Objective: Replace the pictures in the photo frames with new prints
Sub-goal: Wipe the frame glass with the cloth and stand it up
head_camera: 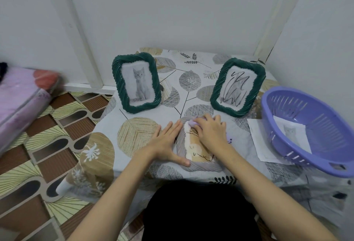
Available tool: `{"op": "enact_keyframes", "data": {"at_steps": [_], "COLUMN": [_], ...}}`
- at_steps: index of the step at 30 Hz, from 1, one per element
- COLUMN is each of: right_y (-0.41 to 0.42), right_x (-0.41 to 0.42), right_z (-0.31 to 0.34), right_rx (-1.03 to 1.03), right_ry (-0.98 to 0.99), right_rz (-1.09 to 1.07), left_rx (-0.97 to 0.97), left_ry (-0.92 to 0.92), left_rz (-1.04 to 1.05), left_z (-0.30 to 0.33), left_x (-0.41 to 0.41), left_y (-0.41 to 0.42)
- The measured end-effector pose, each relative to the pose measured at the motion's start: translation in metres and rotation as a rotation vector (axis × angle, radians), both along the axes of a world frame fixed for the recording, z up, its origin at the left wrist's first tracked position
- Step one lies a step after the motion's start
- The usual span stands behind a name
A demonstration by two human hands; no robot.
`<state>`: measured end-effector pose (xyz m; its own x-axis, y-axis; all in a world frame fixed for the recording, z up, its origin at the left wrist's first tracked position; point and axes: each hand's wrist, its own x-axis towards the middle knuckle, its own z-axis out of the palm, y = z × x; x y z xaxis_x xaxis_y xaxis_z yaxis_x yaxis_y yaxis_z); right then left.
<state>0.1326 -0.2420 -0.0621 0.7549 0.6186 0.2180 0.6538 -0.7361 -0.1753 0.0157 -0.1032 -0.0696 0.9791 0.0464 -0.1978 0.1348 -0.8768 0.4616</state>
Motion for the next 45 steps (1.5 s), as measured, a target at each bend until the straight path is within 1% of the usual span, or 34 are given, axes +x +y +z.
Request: {"op": "enact_keyframes", "data": {"at_steps": [3, 6, 8, 9, 11, 12, 14, 15, 17, 19, 20, 21, 24, 25, 27, 29, 30, 32, 35, 37, 41, 43, 45], "right_y": [0.008, -0.034, -0.068, -0.076, -0.071, -0.06, -0.039, -0.034, -0.044, -0.067, -0.075, -0.076, -0.052, -0.042, -0.038, -0.057, -0.07, -0.085, -0.075, -0.067, -0.103, -0.109, -0.096], "right_x": [-0.011, -0.028, -0.027, -0.021, -0.009, -0.006, -0.014, -0.021, -0.038, -0.038, -0.031, -0.023, -0.017, -0.023, -0.039, -0.044, -0.038, -0.02, -0.012, -0.02, -0.025, -0.015, -0.01], "right_z": [-0.002, -0.005, -0.005, -0.002, 0.006, 0.007, 0.004, 0.001, -0.004, -0.006, -0.003, 0.001, 0.009, 0.011, 0.01, 0.001, -0.002, 0.004, 0.015, 0.009, -0.004, 0.003, 0.006], "right_rx": [0.039, 0.117, 0.143, 0.12, 0.079, 0.09, 0.146, 0.151, 0.141, 0.125, 0.102, 0.072, 0.019, 0.031, 0.056, 0.092, 0.103, 0.079, 0.041, 0.093, 0.163, 0.171, 0.183], "right_ry": [0.086, 0.103, 0.06, 0.055, 0.111, 0.119, 0.121, 0.135, 0.136, 0.085, 0.06, 0.056, 0.085, 0.098, 0.141, 0.116, 0.085, 0.066, 0.077, 0.046, 0.067, 0.075, 0.03], "right_rz": [0.117, 0.368, 0.469, 0.47, 0.345, 0.286, 0.247, 0.27, 0.393, 0.502, 0.51, 0.477, 0.284, 0.264, 0.322, 0.458, 0.49, 0.475, 0.298, 0.324, 0.535, 0.521, 0.448], "left_rx": [0.004, 0.017, 0.015, 0.006, -0.013, -0.019, -0.026, -0.027, -0.027, -0.026, -0.022, -0.016, 0.001, -0.002, -0.013, -0.02, -0.022, -0.029, -0.053, -0.028, -0.026, -0.022, -0.006], "left_ry": [-0.003, -0.01, -0.006, 0.0, 0.014, 0.016, 0.004, -0.005, -0.012, 0.002, 0.014, 0.028, 0.062, 0.065, 0.062, 0.057, 0.061, 0.076, 0.069, 0.028, -0.013, -0.01, 0.004], "left_rz": [0.001, 0.01, 0.015, 0.016, 0.009, 0.006, 0.011, 0.017, 0.029, 0.032, 0.03, 0.027, 0.027, 0.03, 0.035, 0.045, 0.049, 0.048, 0.045, 0.067, 0.097, 0.1, 0.105], "left_z": [0.0, -0.001, -0.001, 0.0, 0.002, 0.003, 0.004, 0.004, 0.004, 0.005, 0.006, 0.006, 0.009, 0.01, 0.011, 0.012, 0.012, 0.013, 0.011, 0.007, 0.001, 0.002, 0.003], "left_x": [-0.001, 0.0, 0.0, 0.0, -0.001, -0.002, -0.004, -0.005, -0.006, -0.005, -0.005, -0.004, -0.003, -0.003, -0.004, -0.005, -0.005, -0.005, -0.008, -0.01, -0.01, -0.009, -0.009], "left_y": [0.0, 0.0, 0.0, 0.0, -0.002, -0.003, -0.005, -0.005, -0.006, -0.006, -0.007, -0.007, -0.007, -0.008, -0.01, -0.01, -0.01, -0.011, -0.018, -0.022, -0.022, -0.022, -0.023]}}
